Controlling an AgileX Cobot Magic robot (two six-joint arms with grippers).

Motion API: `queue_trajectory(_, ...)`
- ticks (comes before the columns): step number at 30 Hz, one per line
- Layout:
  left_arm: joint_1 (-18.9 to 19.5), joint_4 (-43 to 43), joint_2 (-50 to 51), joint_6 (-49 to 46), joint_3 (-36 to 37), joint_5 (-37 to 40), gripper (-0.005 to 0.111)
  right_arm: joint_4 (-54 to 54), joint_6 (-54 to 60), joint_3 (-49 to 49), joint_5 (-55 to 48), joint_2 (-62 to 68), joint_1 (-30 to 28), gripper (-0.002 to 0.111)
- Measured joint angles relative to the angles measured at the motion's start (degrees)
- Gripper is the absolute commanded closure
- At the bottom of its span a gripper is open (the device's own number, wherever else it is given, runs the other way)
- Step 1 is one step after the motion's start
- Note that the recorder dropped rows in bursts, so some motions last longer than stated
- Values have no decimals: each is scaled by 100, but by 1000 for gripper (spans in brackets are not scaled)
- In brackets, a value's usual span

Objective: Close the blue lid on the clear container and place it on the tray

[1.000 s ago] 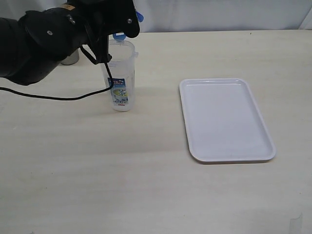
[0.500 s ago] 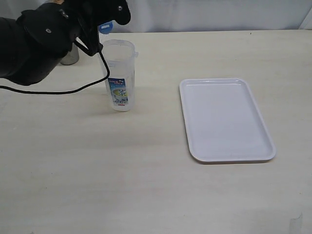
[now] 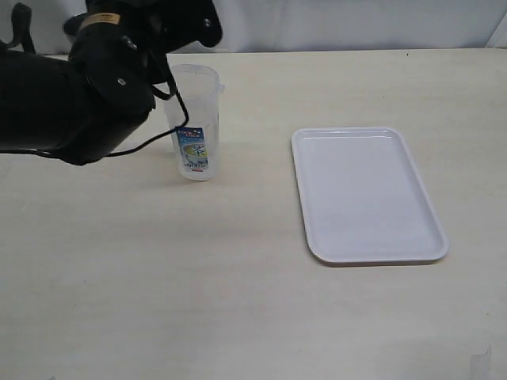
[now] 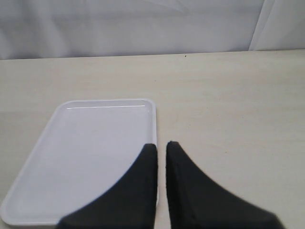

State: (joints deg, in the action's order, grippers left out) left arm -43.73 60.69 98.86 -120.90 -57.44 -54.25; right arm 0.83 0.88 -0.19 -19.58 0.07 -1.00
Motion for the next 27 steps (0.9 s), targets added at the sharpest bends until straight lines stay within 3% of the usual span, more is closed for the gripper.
queue_trajectory(5,-291,0,0,0,0,158,107,0,0,0,0,0,0,101)
queue_trajectory(12,-291,-55,5,0,0,500,107,0,0,0,0,0,0,101)
queue_trajectory(17,-291,-656,121,90,0,477,107,0,0,0,0,0,0,101)
queue_trajectory(27,25,-1064,697,556,0,185,107,0,0,0,0,0,0,101)
